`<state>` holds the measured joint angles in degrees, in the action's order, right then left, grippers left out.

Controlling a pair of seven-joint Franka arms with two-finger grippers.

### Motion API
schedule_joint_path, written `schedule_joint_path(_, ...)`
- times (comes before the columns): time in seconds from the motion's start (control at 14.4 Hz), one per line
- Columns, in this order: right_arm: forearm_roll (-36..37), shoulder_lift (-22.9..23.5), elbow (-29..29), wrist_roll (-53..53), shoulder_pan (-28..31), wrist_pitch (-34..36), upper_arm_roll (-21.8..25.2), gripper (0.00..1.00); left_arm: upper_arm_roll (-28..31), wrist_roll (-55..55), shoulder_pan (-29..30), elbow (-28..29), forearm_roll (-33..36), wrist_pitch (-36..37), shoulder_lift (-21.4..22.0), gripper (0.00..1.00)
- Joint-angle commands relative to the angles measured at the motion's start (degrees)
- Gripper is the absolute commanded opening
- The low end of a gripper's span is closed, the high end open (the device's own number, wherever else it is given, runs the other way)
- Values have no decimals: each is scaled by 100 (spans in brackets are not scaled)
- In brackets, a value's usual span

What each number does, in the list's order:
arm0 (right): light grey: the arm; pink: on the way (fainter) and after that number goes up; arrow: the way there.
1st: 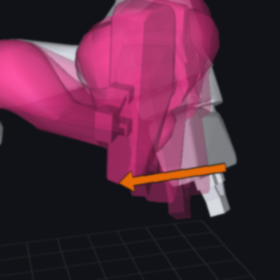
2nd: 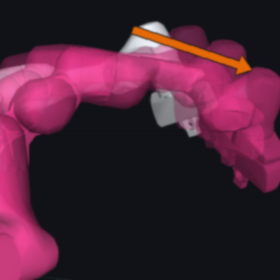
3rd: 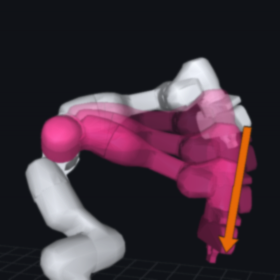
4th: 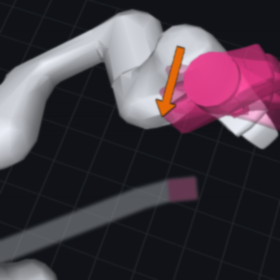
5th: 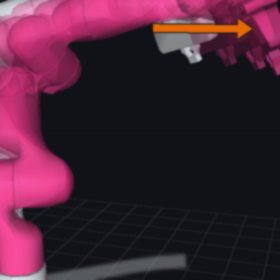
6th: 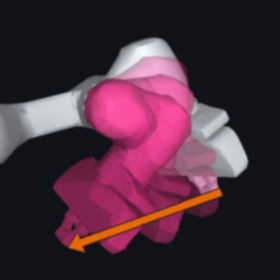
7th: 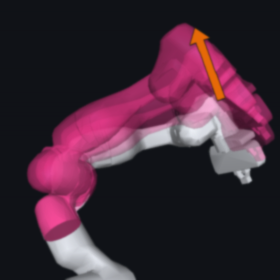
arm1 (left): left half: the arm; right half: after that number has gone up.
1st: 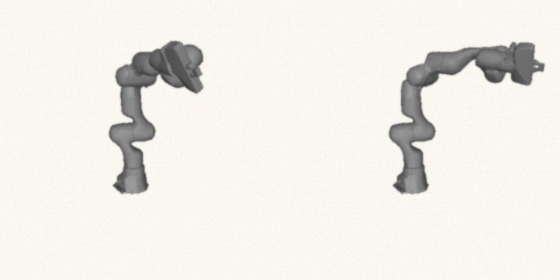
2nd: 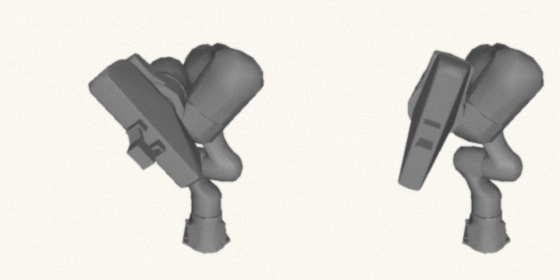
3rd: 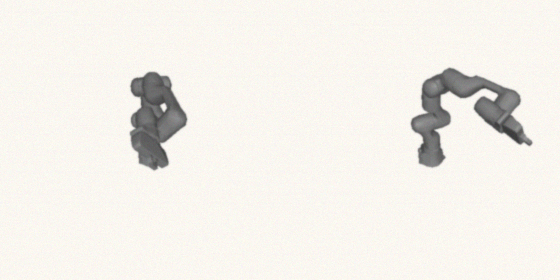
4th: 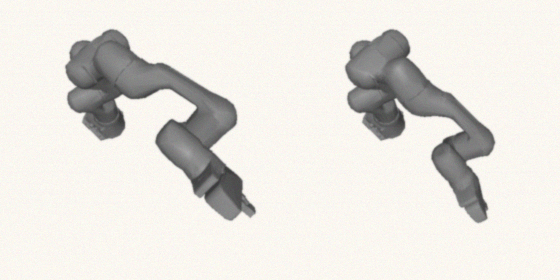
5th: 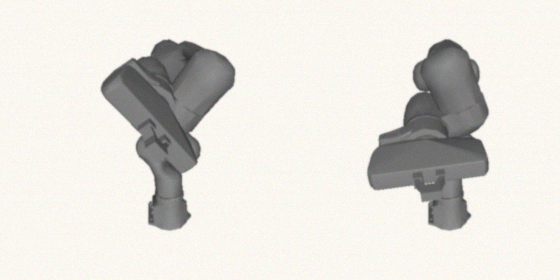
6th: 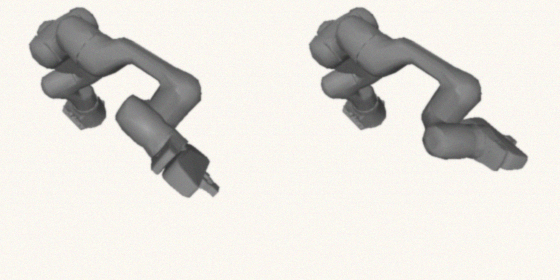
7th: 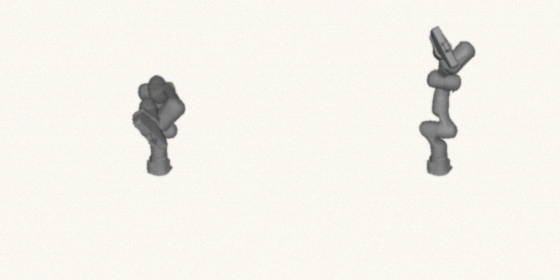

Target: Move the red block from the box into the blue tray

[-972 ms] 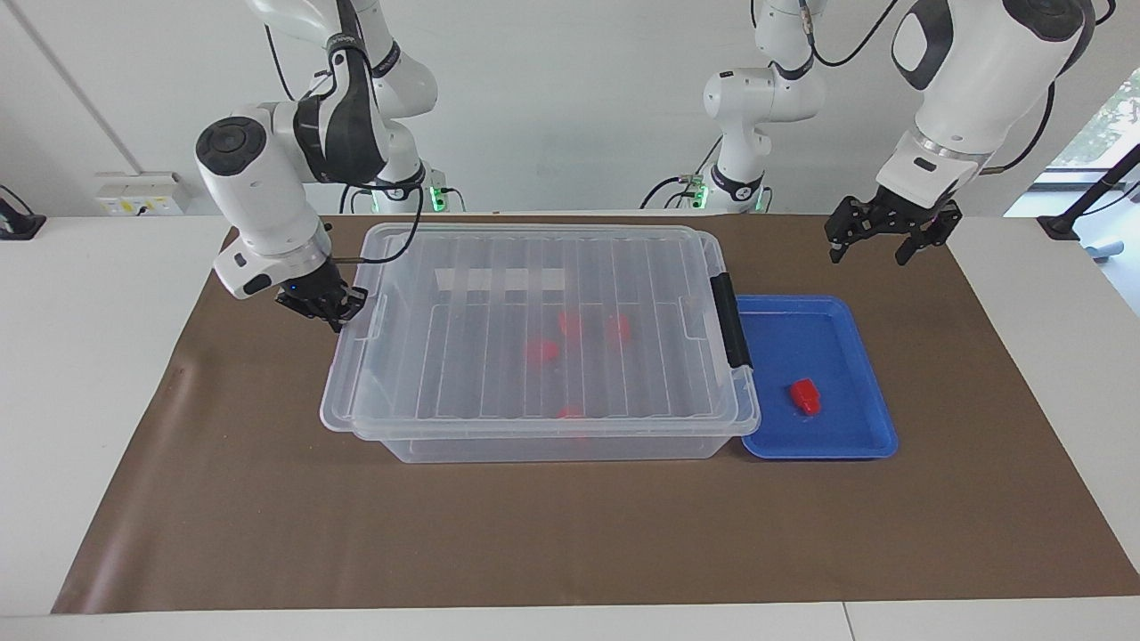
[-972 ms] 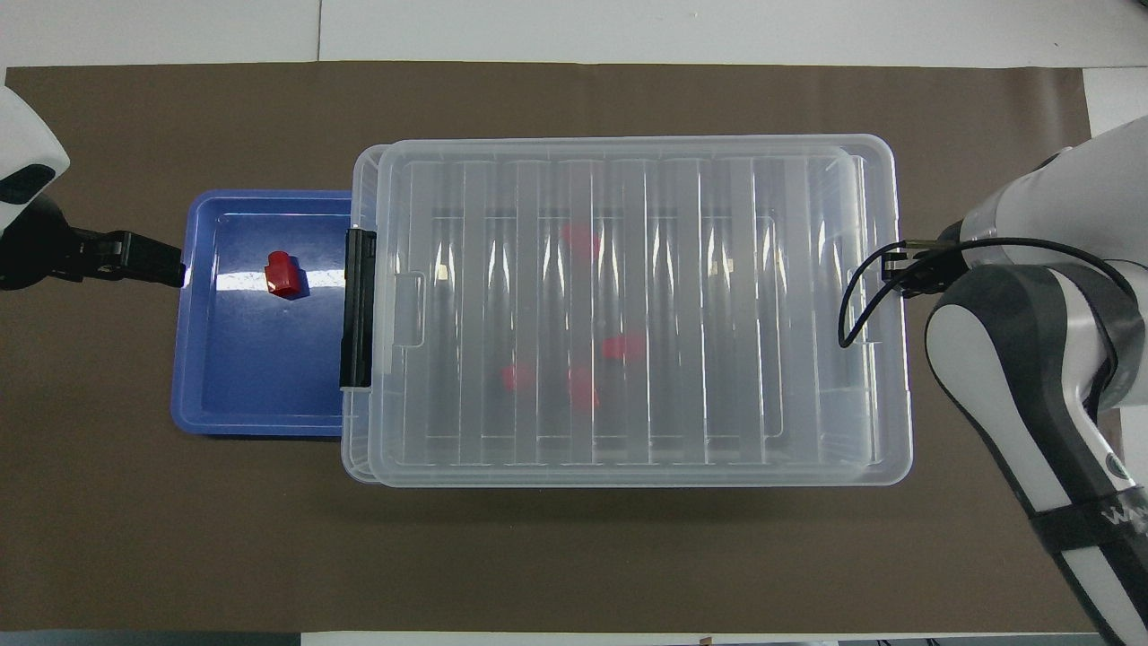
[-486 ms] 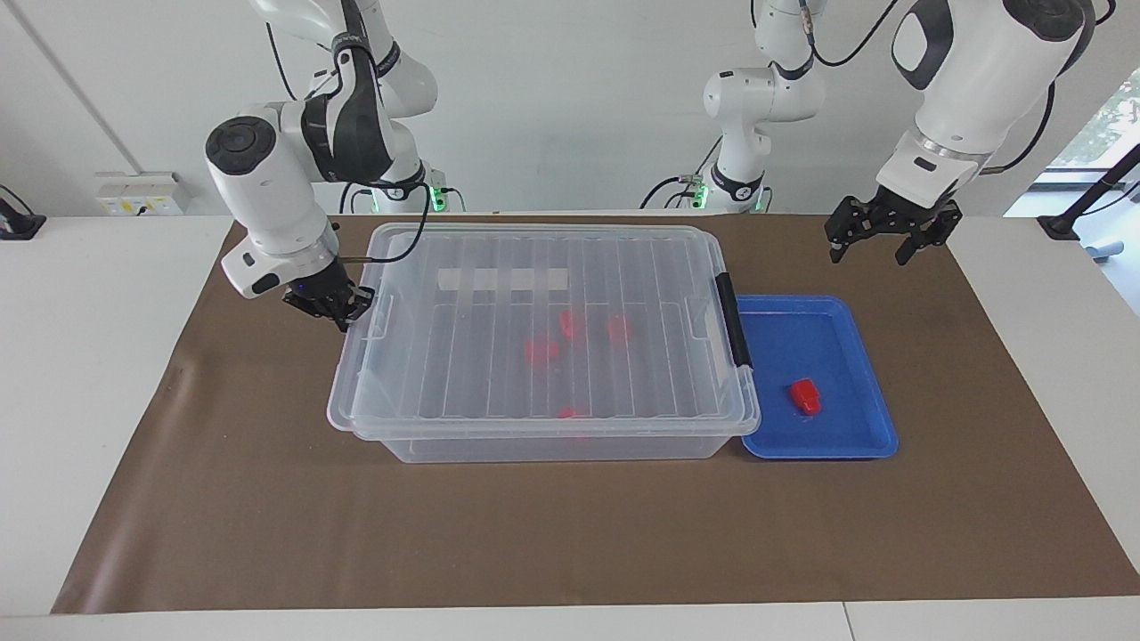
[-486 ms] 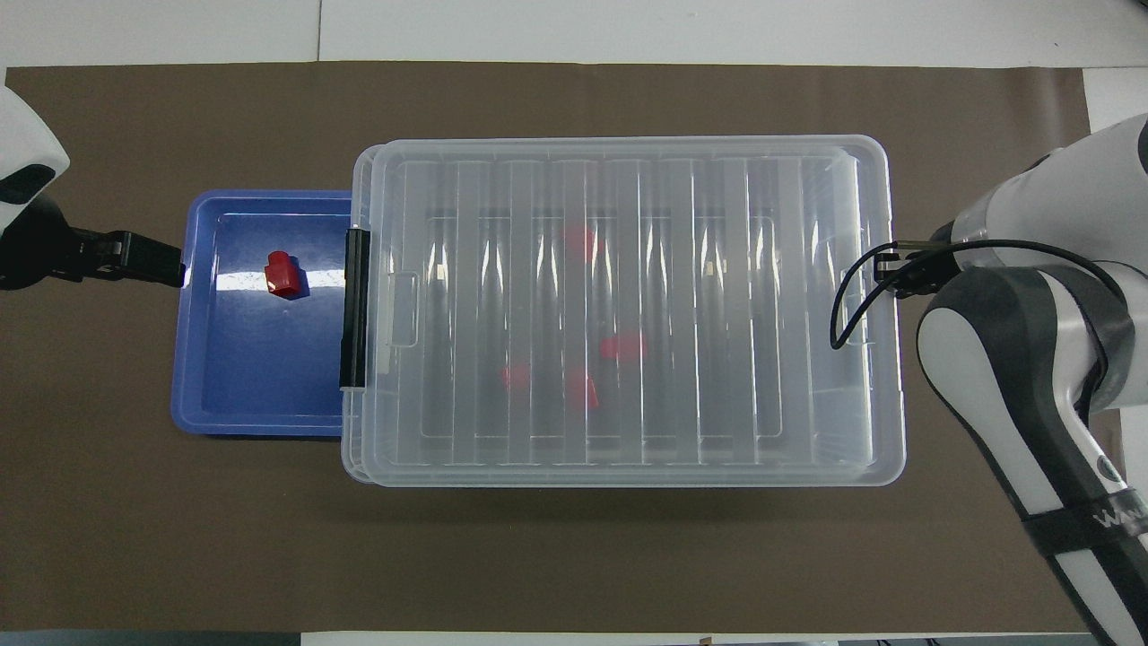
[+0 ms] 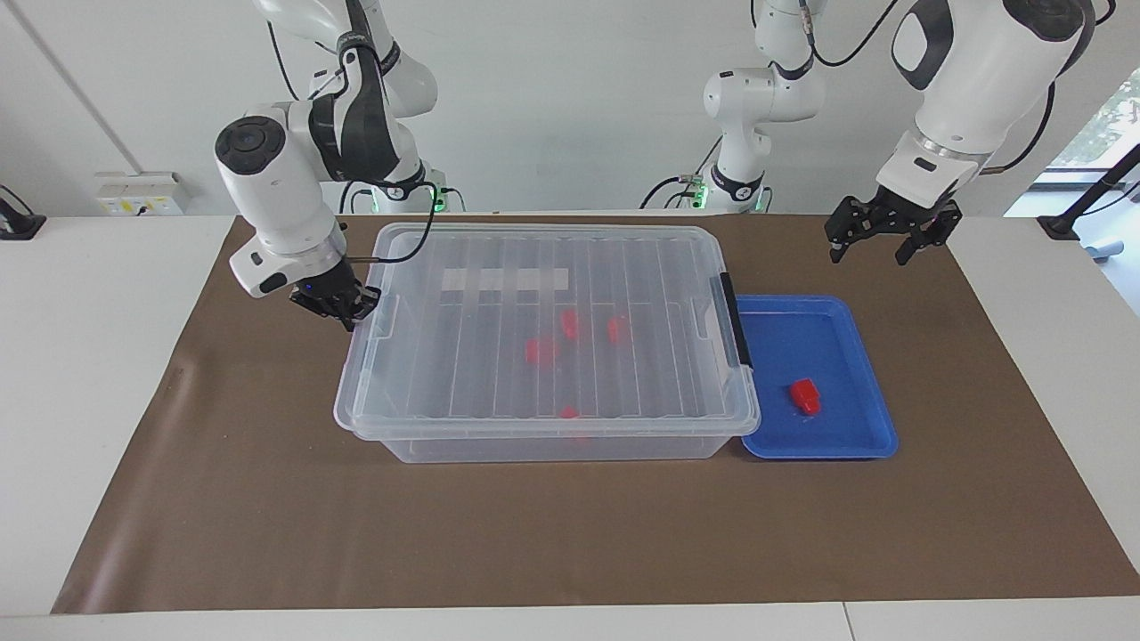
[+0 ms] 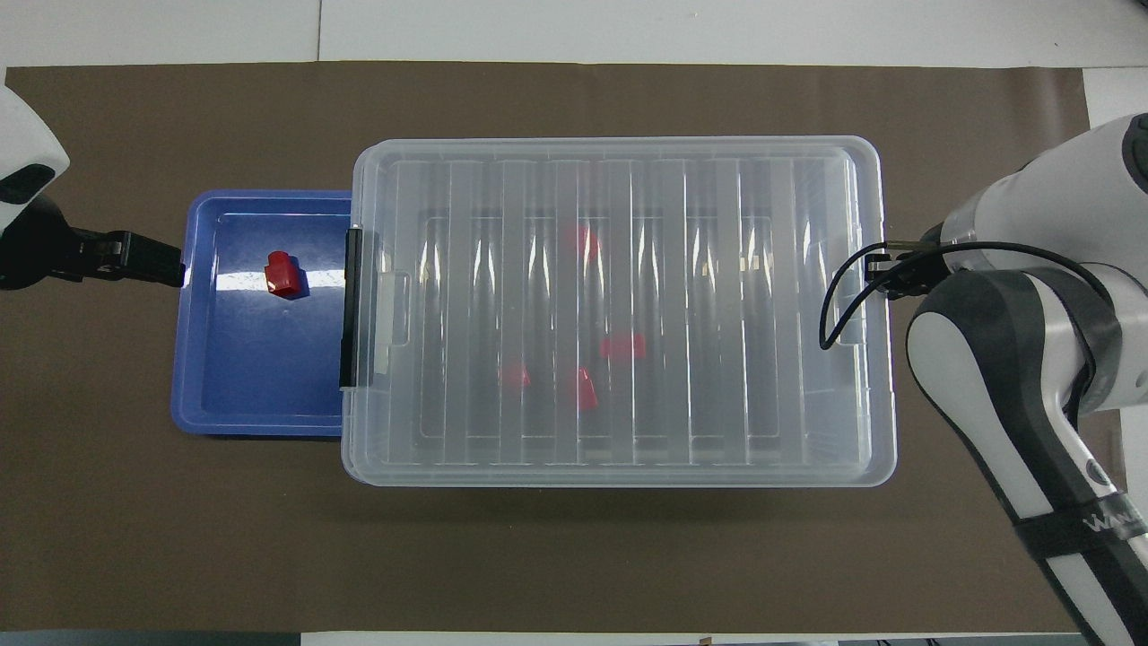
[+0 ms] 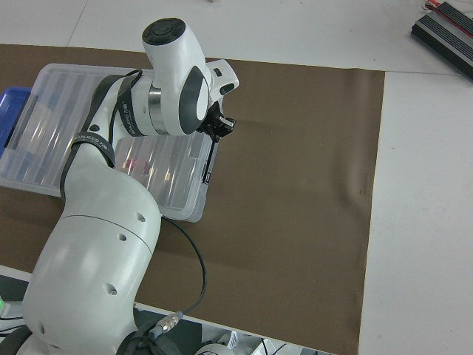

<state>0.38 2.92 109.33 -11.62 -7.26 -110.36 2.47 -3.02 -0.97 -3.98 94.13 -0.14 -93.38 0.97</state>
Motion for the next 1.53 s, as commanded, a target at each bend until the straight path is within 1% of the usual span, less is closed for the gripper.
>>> schedule_joint_path(0.0,15,-81,27,-112,32,76,-54,0,-14,-35,55,167,-83,13,166,100)
schedule_joint_path(0.14,15,-20,-183,-104,75,294,-54,0,-15,-35,55,167,-83,13,166,100)
schedule_joint_path(0.28,-11,68,-595,-60,189,689,-54,0,-6,-35,55,158,-83,13,166,100)
schedule_joint_path(0.35,-20,86,-788,-42,268,900,-54,18,-6,-35,55,158,-83,13,166,100)
schedule_joint_path(0.42,-29,86,-930,-7,330,1024,-54,56,-6,-35,55,158,-83,13,166,100)
schedule_joint_path(0.49,-29,42,-1001,141,357,1077,-36,99,-6,-35,55,158,-83,13,166,100)
schedule_joint_path(0.62,-29,-98,-1167,633,401,1261,43,100,-6,-35,55,158,-83,13,166,100)
schedule_joint_path(0.69,-29,-116,-1308,757,453,1462,104,100,-6,-26,55,158,-83,13,166,100)
schedule_joint_path(0.9,-3,-116,-1756,819,682,1955,140,100,-6,-35,55,158,-83,13,166,100)
schedule_joint_path(1.04,-3,-116,-1862,819,674,2219,131,100,-6,-26,55,158,-83,13,166,100)
schedule_joint_path(1.46,-38,-195,-1854,828,621,2203,131,100,-6,-26,55,158,-83,13,166,100)
